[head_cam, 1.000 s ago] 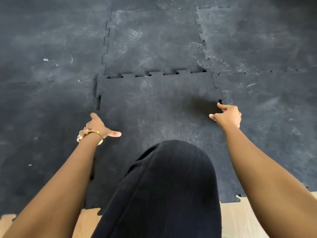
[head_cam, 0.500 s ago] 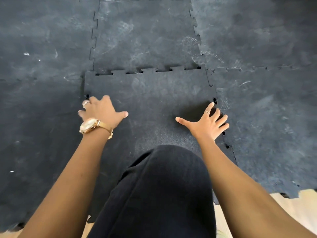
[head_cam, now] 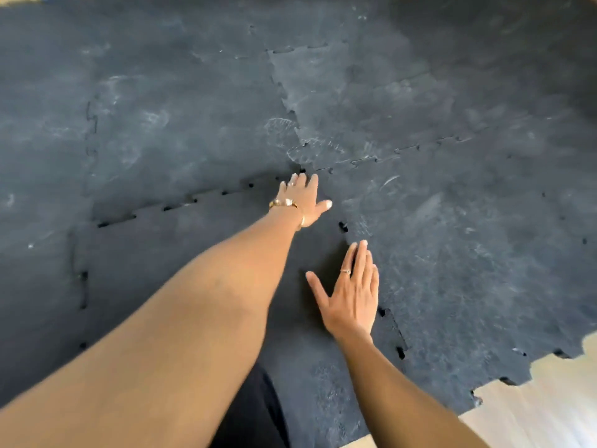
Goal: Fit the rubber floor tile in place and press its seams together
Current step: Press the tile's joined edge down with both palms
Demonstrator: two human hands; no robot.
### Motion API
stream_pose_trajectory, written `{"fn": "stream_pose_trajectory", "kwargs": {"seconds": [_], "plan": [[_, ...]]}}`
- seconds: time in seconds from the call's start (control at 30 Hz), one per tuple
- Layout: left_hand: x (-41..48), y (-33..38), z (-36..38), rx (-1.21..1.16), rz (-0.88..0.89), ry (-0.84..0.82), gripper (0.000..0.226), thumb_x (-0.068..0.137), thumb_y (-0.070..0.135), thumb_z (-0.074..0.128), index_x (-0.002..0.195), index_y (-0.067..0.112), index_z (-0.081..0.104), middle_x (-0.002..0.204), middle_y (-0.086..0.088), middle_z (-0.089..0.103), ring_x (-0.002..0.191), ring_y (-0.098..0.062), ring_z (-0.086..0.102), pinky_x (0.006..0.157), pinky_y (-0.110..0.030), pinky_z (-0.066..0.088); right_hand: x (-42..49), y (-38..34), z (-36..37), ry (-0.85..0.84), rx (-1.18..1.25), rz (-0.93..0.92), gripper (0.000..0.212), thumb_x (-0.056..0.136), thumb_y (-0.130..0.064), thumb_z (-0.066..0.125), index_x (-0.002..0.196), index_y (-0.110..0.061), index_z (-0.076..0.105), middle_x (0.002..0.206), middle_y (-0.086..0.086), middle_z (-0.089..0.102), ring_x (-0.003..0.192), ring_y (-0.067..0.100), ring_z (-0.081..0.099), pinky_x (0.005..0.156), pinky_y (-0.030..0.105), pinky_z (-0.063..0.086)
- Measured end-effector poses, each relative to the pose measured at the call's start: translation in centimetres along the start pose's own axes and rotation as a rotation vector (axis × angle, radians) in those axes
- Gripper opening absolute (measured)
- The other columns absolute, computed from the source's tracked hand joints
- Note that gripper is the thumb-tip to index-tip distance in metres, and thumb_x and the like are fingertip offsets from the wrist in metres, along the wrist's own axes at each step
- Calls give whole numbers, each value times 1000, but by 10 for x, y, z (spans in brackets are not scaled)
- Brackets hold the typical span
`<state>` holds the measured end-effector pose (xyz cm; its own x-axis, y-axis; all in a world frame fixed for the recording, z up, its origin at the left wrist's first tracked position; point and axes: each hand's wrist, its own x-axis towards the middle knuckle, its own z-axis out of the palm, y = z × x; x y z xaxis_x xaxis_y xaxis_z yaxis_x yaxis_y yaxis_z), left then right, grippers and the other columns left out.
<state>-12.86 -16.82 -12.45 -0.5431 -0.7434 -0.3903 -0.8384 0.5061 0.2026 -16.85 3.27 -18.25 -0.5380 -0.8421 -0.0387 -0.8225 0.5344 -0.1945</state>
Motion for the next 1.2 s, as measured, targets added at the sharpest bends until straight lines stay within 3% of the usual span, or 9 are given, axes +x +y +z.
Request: {"fn": "stream_pose_trajectory", "kwargs": {"seconds": [0.1, 0.23, 0.37, 0.53, 0.7, 0.9, 1.03, 1.2], "plan": [[9, 10, 45, 21, -45, 182, 77, 98, 60, 23, 156, 17, -2, 162, -19, -7, 150, -33, -6, 121, -48, -2, -1, -2, 6, 0, -45, 8, 97, 89, -75, 11, 154, -4, 2, 163, 14, 1, 151, 27, 5, 122, 48, 8], [24, 3, 46, -26, -128, 365, 87, 85, 75, 32, 155, 26, 11, 160, -23, 7, 143, -39, 17, 115, -48, 13, -1, -3, 6, -25, -59, 32, 96, 90, -75, 19, 155, -5, 7, 164, 11, 5, 151, 26, 9, 119, 55, 12], [33, 2, 54, 8, -159, 459, 85, 84, 79, 17, 154, 31, 19, 153, -25, 28, 145, -39, 17, 119, -49, 10, 1, -5, 6, -33, -45, 12, 95, 92, -73, 24, 154, -3, 12, 163, 14, 9, 150, 29, 11, 118, 55, 13], [33, 1, 50, 24, -131, 447, 76, 88, 76, 21, 150, 34, 30, 149, -22, 33, 140, -39, 25, 119, -51, 11, 2, -4, 3, -55, -39, 14, 93, 92, -72, 26, 153, -2, 17, 162, 16, 16, 149, 32, 16, 117, 54, 14], [30, 21, 41, 22, -216, 381, 69, 87, 70, 37, 138, 25, 45, 149, -27, 31, 139, -44, 23, 119, -52, 10, 0, -5, -4, -78, -64, 22, 94, 92, -72, 22, 152, -1, 18, 161, 16, 18, 148, 32, 20, 119, 55, 17], [18, 24, 50, 56, -154, 365, 77, 89, 73, 26, 148, 24, 33, 154, -31, 22, 143, -45, 17, 120, -51, 8, -13, -2, -6, -48, -37, 48, 94, 91, -73, 22, 153, -3, 17, 162, 13, 16, 149, 29, 19, 118, 51, 14], [23, 24, 65, 21, -156, 392, 79, 91, 70, 22, 156, 25, 13, 159, -27, 10, 148, -40, 2, 121, -49, -1, -11, -1, 1, -80, -52, 21, 95, 92, -74, 16, 153, -2, 7, 163, 12, 3, 151, 28, 2, 119, 54, 6], [29, 21, 71, 25, -185, 461, 96, 90, 68, 24, 154, 2, -1, 161, -25, 1, 150, -35, -3, 122, -47, -2, -6, 0, 6, -73, -62, 9, 96, 92, -74, 15, 153, 0, 6, 163, 15, 1, 151, 28, -3, 119, 59, 4]]}}
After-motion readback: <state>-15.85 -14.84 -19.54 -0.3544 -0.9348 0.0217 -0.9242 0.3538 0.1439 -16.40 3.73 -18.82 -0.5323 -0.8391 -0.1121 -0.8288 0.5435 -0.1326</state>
